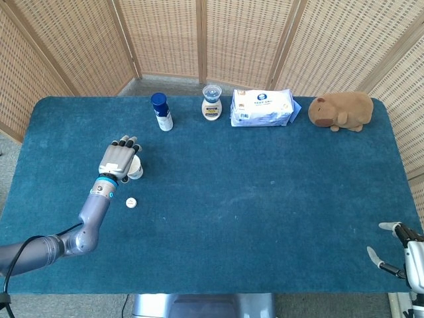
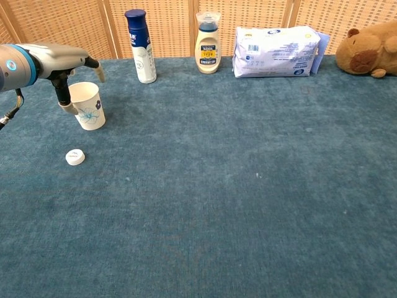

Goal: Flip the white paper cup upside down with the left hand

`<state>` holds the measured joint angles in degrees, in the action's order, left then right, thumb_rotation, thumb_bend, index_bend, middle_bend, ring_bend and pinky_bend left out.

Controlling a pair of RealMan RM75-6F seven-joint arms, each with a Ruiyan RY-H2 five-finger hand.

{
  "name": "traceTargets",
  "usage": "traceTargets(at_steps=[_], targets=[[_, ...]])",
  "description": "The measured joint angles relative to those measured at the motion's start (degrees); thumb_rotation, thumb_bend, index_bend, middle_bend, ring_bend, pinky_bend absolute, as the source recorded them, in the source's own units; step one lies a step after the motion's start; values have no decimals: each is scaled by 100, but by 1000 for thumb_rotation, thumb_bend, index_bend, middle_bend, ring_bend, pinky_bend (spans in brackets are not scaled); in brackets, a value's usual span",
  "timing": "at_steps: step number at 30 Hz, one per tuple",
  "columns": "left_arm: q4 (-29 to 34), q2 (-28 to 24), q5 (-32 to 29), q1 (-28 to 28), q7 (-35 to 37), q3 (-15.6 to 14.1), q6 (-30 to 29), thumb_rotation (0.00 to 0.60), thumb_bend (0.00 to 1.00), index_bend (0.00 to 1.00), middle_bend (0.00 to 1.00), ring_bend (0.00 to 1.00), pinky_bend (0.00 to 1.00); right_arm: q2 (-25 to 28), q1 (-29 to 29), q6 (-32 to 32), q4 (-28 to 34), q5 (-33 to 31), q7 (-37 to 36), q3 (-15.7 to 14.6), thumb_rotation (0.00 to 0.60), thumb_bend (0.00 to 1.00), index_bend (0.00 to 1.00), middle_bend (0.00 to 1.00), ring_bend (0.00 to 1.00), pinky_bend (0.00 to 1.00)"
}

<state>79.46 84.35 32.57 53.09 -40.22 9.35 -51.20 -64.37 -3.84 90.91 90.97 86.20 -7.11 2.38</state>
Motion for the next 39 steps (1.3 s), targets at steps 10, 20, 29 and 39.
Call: traceTargets(at_steps=[10,20,29,39], targets=[[39,-43,6,20,22,-80,-85,599,209,502,92,0,172,-25,-24,35,-12,0,17,13,412,330,333,343,408,432],[87,-44,-46,37,64,-98,-138,600,209,543,92,0,172,-30,-54,68,-36,10,-27,12,414,330,334,343,408,431],[488,-254,46,-115,670,162,-263,600,209,543,92,0,171,-81,-29,27,-117,35,-114,14,412,329,334,343,408,432],[945,-636,-937,-322,1753,609,362,600,206,543,92,0,177,-157,5,-9,-215,74,-203,12,413,330,334,343,408,432]])
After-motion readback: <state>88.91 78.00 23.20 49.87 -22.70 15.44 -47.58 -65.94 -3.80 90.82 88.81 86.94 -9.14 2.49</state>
